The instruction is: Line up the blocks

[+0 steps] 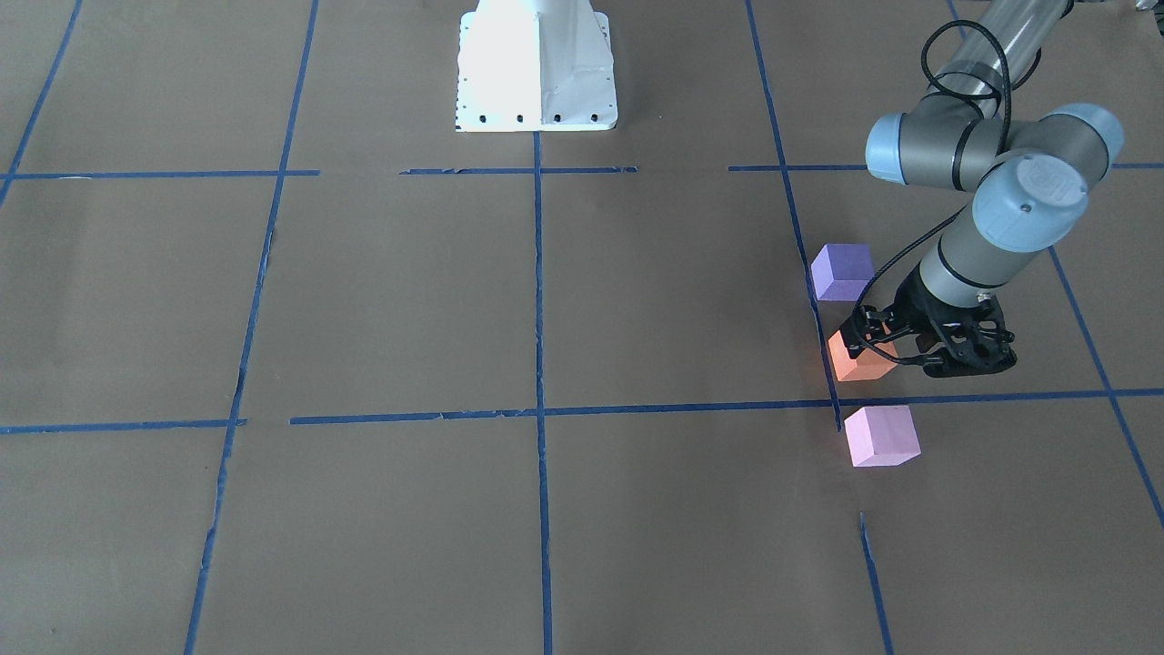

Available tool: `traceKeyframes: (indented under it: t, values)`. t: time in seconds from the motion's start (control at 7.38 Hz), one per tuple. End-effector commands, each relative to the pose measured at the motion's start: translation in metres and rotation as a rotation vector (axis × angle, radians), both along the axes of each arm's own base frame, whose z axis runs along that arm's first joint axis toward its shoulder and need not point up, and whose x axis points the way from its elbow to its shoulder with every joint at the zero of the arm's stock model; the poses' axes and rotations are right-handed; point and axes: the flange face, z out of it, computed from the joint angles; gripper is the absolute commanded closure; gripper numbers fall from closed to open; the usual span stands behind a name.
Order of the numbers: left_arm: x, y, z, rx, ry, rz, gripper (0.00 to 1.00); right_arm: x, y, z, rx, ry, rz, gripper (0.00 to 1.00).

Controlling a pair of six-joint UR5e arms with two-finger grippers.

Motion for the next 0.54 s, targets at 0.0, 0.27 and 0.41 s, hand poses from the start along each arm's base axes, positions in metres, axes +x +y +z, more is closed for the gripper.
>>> traceKeyframes:
  t: [0.0,0.27,0.41]
  values:
    - [-0.043,0.001,-0.036,0.119,0.016,0.015,0.0,0.0,0.0,0.001,-0.002,0.0,0.001,0.0]
    - [-0.136,-0.024,-0.038,0.107,-0.075,-0.018,0.0,0.0,0.0,0.0,0.0,0.0,0.001,0.0]
    - [-0.18,-0.028,-0.023,0.101,-0.101,-0.019,0.0,0.0,-0.001,-0.001,0.001,0.0,0.001,0.0]
